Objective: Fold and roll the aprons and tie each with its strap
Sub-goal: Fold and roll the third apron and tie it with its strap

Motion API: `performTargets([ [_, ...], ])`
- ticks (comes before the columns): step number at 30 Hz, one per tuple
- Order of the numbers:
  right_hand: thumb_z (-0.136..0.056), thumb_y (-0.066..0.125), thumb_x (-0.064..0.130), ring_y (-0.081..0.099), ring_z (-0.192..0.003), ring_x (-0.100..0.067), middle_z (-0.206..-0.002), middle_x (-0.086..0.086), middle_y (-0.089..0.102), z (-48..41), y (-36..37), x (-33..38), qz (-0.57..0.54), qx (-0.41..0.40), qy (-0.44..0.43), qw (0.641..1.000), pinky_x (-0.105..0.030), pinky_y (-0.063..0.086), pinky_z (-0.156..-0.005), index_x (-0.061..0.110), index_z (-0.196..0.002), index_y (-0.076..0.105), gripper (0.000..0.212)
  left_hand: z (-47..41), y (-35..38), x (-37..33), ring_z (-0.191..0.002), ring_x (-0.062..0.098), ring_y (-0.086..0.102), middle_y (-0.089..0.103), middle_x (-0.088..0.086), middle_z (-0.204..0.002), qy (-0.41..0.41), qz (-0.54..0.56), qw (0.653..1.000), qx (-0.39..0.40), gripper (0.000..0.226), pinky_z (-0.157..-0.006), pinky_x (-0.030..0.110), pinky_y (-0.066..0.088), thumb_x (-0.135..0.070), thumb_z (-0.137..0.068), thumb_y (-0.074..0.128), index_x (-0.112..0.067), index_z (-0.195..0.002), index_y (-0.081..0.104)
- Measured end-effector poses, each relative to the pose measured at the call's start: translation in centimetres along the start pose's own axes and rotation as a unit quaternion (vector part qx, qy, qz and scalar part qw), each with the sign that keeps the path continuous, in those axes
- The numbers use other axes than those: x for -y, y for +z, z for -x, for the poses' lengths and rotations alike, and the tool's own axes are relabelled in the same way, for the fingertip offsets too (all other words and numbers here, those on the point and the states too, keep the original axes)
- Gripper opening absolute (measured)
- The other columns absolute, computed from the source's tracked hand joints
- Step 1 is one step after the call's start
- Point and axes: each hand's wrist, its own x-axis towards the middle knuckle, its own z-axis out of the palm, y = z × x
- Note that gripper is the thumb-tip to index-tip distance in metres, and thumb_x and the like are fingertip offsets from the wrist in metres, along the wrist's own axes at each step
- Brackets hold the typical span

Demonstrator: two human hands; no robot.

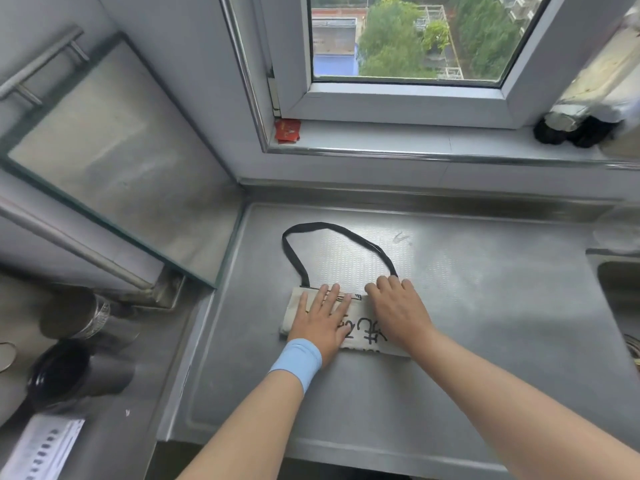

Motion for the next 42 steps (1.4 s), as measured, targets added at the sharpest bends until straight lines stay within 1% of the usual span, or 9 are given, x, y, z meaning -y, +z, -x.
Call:
performTargets([
  [4,-0.081,0.043,0.019,0.045,-0.132,-0.038,-0.145,-0.018,0.046,0.8,1.6,3.4,-0.043,-0.010,-0.058,0.997,-0.052,0.041,-0.101,0.009,-0.133,0.051,0.053,-0.3,0.3,0.0,-0.147,0.017,-0.019,-0.019,-0.004,-0.160,-0.004,-0.003,1.000,-0.002,0.061,-0.118,0.049,-0.012,-0.049,-0.101,0.018,-0.029,-0.153,-0.008],
  [12,-0.098,0.018,0.049,-0.014,-0.150,-0.018,-0.164,0.000,-0.010,3.9,4.6,1.5,-0.154,0.055,0.034,0.986,-0.038,-0.014,-0.118,0.036,-0.156,-0.002,0.062,-0.2,1.0,4.3,-0.148,0.018,-0.014,-0.019,-0.003,-0.159,0.030,0.004,0.999,-0.039,0.063,-0.119,0.039,-0.009,-0.040,-0.091,-0.003,-0.029,-0.153,-0.009],
  [18,-0.093,0.006,0.047,-0.026,-0.147,-0.017,-0.161,0.002,-0.023,4.0,4.3,1.4,-0.173,0.064,0.024,0.983,-0.038,-0.017,-0.118,0.036,-0.154,-0.013,0.065,0.7,0.5,4.9,-0.147,0.028,0.012,0.016,0.005,-0.160,-0.037,-0.024,0.995,-0.093,0.061,-0.117,0.042,0.010,-0.019,-0.091,0.047,-0.025,-0.150,0.029],
  [21,-0.100,0.031,0.041,-0.008,-0.151,-0.025,-0.165,-0.006,-0.005,4.1,3.7,1.0,-0.186,0.052,0.016,0.981,-0.046,0.000,-0.121,0.032,-0.157,0.010,0.062,1.3,-0.9,3.6,-0.100,0.024,0.054,0.052,-0.001,-0.109,0.051,-0.007,0.989,-0.140,0.048,-0.081,0.032,0.036,-0.002,-0.062,0.059,-0.030,-0.101,0.060],
  [24,-0.083,0.072,0.024,0.047,-0.111,-0.031,-0.123,-0.009,0.054,4.0,3.2,1.2,-0.176,-0.056,-0.048,0.982,-0.046,0.044,-0.090,0.022,-0.110,0.057,0.032,2.0,-1.1,2.9,-0.099,0.027,0.050,0.051,0.004,-0.106,0.080,0.017,0.993,-0.085,0.033,-0.073,0.032,0.033,-0.002,-0.077,0.051,-0.021,-0.103,0.058],
  [29,-0.082,0.056,0.055,0.052,-0.090,-0.025,-0.098,-0.002,0.055,5.0,2.6,1.8,-0.142,-0.020,-0.062,0.988,-0.040,0.048,-0.075,0.020,-0.096,0.055,0.038,3.0,-0.4,3.5,-0.103,0.020,0.044,0.048,-0.005,-0.109,0.049,0.050,0.995,-0.075,0.039,-0.083,0.034,0.039,-0.053,-0.075,0.041,-0.027,-0.102,0.052],
  [34,-0.087,0.054,0.024,0.062,-0.073,-0.030,-0.082,-0.006,0.061,4.8,2.2,2.0,-0.035,-0.018,-0.088,0.995,-0.036,0.047,-0.043,0.014,-0.086,0.063,0.014,3.2,-0.9,4.0,-0.111,0.021,0.042,0.048,-0.002,-0.118,0.056,0.070,0.994,-0.060,0.039,-0.093,0.032,0.040,-0.049,-0.082,0.057,-0.025,-0.112,0.056],
  [37,-0.087,0.063,0.019,0.065,-0.082,-0.029,-0.089,-0.006,0.064,4.7,1.2,1.2,-0.061,0.018,-0.035,0.997,-0.037,0.050,-0.053,0.015,-0.091,0.064,0.006,3.0,-1.2,4.0,-0.110,0.026,0.048,0.055,0.003,-0.113,0.037,0.111,0.991,-0.062,0.027,-0.091,0.036,0.044,-0.038,-0.096,0.051,-0.018,-0.109,0.064],
  [42,-0.105,0.030,0.043,0.056,-0.102,-0.029,-0.112,-0.005,0.060,3.9,0.6,0.4,-0.090,0.041,0.015,0.995,-0.034,0.035,-0.063,0.017,-0.113,0.055,0.037,2.4,-1.6,4.1,-0.106,0.025,0.052,0.059,0.004,-0.111,-0.032,0.146,0.987,-0.052,0.030,-0.090,0.032,0.041,-0.040,-0.099,0.046,-0.019,-0.109,0.065],
])
